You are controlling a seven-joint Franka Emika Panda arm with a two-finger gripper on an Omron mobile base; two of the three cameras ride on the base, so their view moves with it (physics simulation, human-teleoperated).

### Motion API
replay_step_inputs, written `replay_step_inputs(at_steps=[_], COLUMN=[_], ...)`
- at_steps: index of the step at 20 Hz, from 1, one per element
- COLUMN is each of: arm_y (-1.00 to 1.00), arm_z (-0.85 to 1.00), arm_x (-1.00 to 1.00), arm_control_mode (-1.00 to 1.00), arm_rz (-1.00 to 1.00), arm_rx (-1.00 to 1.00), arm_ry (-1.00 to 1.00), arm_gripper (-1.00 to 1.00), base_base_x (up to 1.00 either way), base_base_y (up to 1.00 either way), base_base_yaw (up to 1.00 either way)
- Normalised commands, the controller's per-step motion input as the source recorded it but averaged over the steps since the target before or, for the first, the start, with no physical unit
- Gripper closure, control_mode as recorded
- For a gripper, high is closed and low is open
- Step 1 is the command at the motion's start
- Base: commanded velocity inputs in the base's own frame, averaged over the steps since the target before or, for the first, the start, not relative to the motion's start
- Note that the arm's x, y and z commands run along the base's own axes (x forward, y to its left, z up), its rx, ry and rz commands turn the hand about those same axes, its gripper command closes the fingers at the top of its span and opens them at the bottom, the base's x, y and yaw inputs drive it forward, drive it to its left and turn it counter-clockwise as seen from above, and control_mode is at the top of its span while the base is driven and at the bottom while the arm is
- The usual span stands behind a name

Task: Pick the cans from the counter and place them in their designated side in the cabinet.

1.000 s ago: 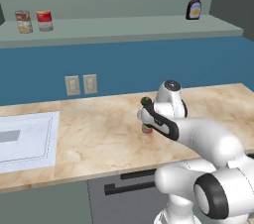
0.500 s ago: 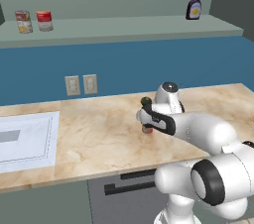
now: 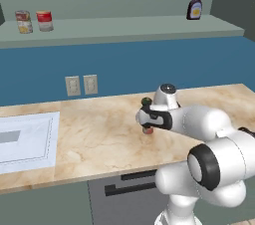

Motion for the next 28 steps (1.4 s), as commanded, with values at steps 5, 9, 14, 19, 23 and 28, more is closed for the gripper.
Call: replay_step_inputs(at_steps=[5, 9, 14, 19, 23, 28], arm_y=[0.01, 0.01, 0.02, 0.03, 0.01, 0.0], arm_z=[-0.14, -0.14, -0.14, -0.15, -0.15, -0.13], arm_x=[0.17, 0.17, 0.15, 0.13, 0.13, 0.13], arm_control_mode=[-1.0, -1.0, -1.0, -1.0, -1.0, -1.0], arm_rz=[0.0, 0.0, 0.0, 0.0, 0.0, 0.0], arm_rx=[0.0, 0.0, 0.0, 0.0, 0.0, 0.0], arm_ry=[0.0, 0.0, 0.0, 0.0, 0.0, 0.0], arm_gripper=[-1.0, -1.0, -1.0, -1.0, -1.0, -1.0], base_base_x=[0.0, 0.0, 0.0, 0.0, 0.0, 0.0], base_base_y=[0.0, 0.0, 0.0, 0.0, 0.0, 0.0], base_base_yaw=[0.0, 0.0, 0.0, 0.0, 0.0, 0.0])
